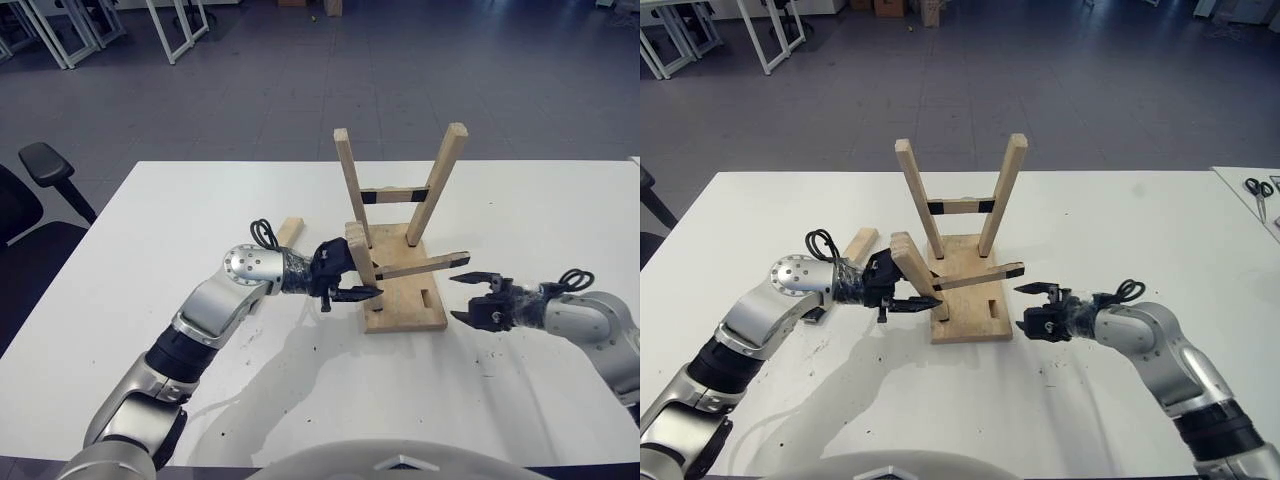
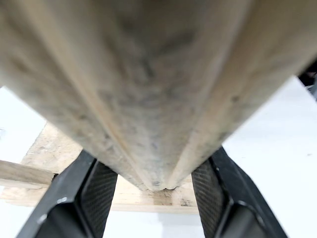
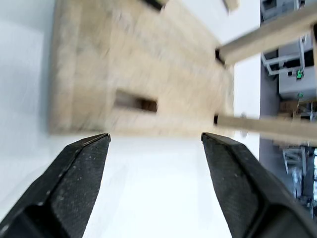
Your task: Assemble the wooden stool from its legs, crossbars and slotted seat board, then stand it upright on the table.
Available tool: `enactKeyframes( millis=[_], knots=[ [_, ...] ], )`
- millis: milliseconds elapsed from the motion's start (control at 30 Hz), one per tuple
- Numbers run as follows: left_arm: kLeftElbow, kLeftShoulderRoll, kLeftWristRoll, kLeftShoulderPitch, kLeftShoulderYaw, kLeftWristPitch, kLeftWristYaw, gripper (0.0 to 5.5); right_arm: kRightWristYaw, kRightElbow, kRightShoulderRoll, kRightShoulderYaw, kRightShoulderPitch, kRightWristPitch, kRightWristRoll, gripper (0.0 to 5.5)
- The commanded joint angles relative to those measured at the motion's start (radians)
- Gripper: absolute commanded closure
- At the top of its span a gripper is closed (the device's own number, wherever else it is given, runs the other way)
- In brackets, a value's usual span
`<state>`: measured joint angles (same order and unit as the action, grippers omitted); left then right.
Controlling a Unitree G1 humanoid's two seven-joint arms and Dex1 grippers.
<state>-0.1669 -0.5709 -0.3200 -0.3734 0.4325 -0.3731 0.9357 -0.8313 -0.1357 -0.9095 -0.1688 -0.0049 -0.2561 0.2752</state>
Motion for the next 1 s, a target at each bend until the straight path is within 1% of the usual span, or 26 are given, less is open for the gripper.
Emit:
enactKeyframes(
  millis=[33,167,300,400,567,667,800,833,933,1000],
  knots=[
    [0.066,-0.129,0.25,0.128,0.141,-0.105,-0.067,3.46,0.023,-0.011,0.021,0.056,-0.045,0.086,-0.028,2.11],
    [0.093,-0.138,0.295,0.141,0.211,-0.061,-0.074,3.46,0.078,-0.006,0.11,0.059,-0.115,0.177,-0.037,2.11],
    [0.098,-0.131,0.317,0.132,0.247,-0.017,-0.082,3.46,0.163,-0.011,0.246,0.154,-0.162,0.383,-0.17,2.11],
    [0.111,-0.127,0.299,0.064,0.227,0.046,-0.05,3.46,0.219,0.027,0.246,0.185,-0.174,0.411,-0.149,2.11],
    [0.188,-0.118,0.267,-0.056,0.169,0.128,-0.008,3.46,0.27,0.088,0.245,0.175,-0.171,0.395,-0.121,2.11],
    [0.193,-0.115,0.209,-0.08,0.14,0.136,0.026,3.46,0.282,0.078,0.25,0.164,-0.16,0.399,-0.124,2.11],
    [0.127,-0.09,0.09,-0.086,0.078,0.092,0.074,3.46,0.28,0.063,0.259,0.148,-0.141,0.403,-0.13,2.11],
    [0.123,-0.077,0.075,-0.085,0.058,0.101,0.076,3.09,0.278,0.06,0.26,0.145,-0.138,0.404,-0.131,2.11],
    [0.132,-0.043,0.052,-0.073,0.003,0.145,0.088,2.57,0.273,0.061,0.26,0.142,-0.143,0.404,-0.132,2.11],
    [0.121,-0.044,0.031,-0.054,-0.042,0.166,0.101,2.29,0.272,0.062,0.261,0.142,-0.148,0.404,-0.133,2.11]
  ],
)
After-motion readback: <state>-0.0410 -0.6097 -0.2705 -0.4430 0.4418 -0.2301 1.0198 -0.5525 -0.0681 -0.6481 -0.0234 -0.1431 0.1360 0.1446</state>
